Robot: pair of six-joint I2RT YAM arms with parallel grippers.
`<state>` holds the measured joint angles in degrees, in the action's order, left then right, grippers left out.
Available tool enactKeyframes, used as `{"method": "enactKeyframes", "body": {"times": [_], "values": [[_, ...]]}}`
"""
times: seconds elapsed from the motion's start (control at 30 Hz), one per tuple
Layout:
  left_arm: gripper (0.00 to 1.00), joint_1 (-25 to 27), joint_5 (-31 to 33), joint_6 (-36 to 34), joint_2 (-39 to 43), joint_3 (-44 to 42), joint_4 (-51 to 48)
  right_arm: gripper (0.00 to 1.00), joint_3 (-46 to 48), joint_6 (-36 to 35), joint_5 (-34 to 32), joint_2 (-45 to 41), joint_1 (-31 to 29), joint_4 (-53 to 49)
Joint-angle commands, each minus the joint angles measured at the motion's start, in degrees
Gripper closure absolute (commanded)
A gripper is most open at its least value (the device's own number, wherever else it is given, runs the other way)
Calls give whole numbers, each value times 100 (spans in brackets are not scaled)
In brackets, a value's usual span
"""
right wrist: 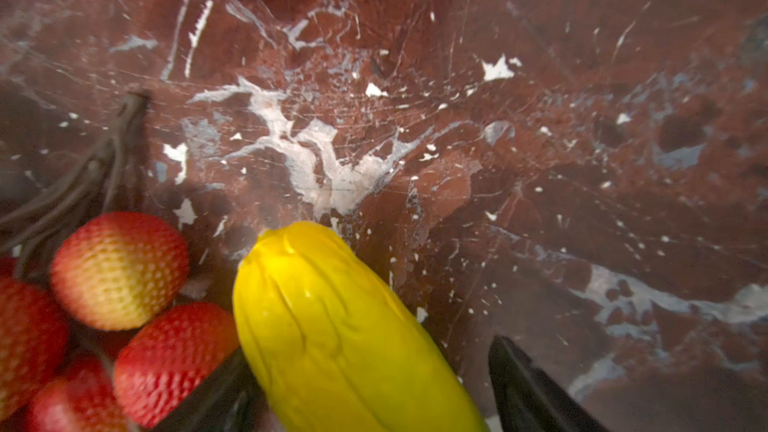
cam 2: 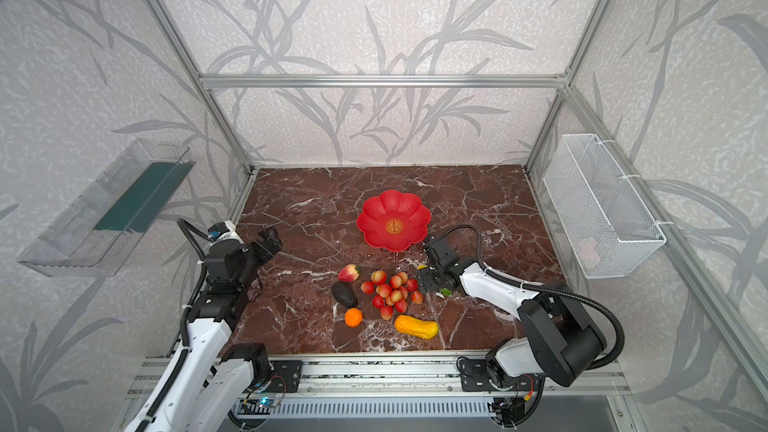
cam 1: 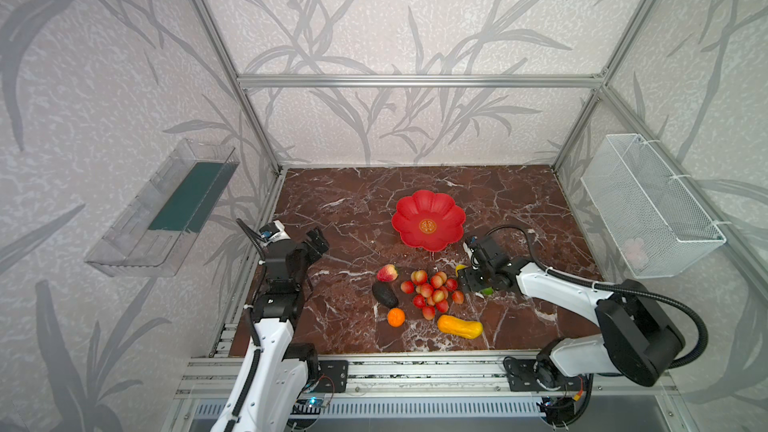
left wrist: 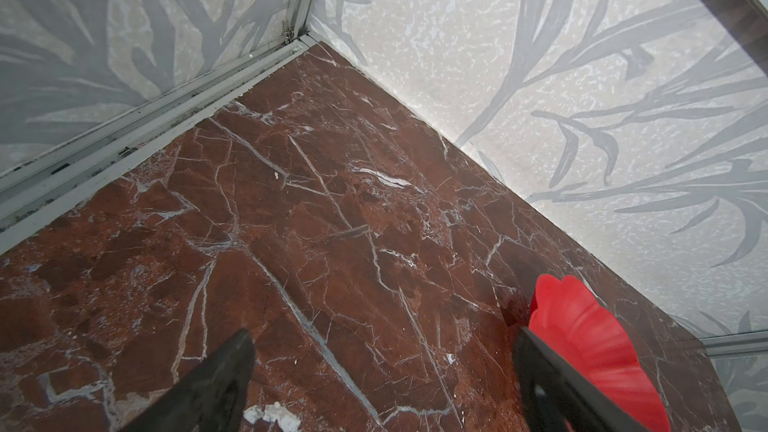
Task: Place and organize the fake fruits in the fruit bowl
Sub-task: 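Reach the right gripper to the green-yellow cucumber and grasp it, then carry the cucumber with the right gripper into the red plate and release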
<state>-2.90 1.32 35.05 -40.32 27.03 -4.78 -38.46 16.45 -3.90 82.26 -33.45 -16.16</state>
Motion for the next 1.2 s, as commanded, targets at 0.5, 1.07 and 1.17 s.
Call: {"method": "enactKeyframes", "body": {"times": [0.5,1.07,1.17], "values": [[6,-25,-196,235,478,-259,-420,63,-1645,-819,-638,-460,-23,9],[12,-14,-1026,637,1713,-293,-1842,59,-4830,-911,461,3687,365,96],[13,-18,-1192,644,1769,-292,-1876,45,-4928,-839,470,3874,365,101]]}}
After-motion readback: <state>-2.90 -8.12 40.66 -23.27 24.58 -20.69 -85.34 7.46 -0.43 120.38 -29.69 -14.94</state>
